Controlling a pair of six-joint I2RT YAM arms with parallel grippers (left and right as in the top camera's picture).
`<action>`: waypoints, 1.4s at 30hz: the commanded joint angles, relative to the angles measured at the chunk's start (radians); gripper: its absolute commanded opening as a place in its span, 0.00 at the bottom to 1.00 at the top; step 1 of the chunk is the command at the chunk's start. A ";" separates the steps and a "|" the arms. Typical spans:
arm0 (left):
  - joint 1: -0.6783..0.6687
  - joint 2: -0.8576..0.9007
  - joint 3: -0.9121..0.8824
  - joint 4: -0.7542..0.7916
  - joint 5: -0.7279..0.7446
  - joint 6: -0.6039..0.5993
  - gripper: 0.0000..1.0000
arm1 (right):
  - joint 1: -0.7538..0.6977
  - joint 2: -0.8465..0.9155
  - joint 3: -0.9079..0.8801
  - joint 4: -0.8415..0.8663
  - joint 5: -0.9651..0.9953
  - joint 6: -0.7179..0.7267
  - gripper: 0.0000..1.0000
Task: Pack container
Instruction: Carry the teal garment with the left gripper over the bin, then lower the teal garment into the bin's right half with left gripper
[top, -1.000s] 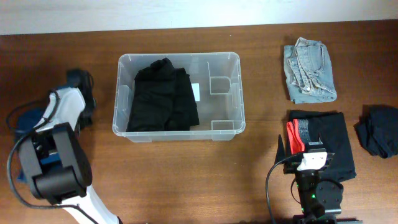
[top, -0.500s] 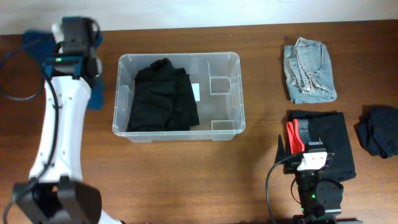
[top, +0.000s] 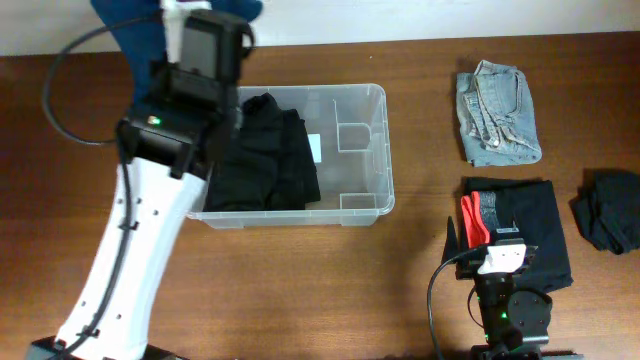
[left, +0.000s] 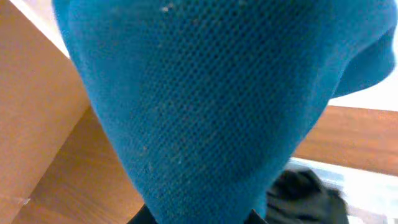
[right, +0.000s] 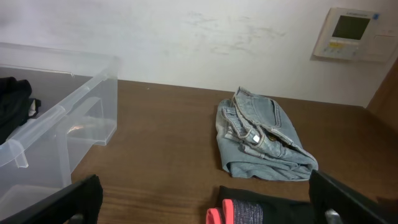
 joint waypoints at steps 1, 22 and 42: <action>-0.085 -0.014 0.019 0.007 -0.048 0.016 0.01 | -0.006 -0.010 -0.005 -0.005 0.006 -0.004 0.98; -0.239 0.165 0.019 -0.339 0.063 -0.310 0.01 | -0.006 -0.010 -0.005 -0.006 0.006 -0.003 0.98; -0.244 0.405 0.019 -0.309 0.117 -0.305 0.01 | -0.006 -0.010 -0.005 -0.006 0.006 -0.003 0.98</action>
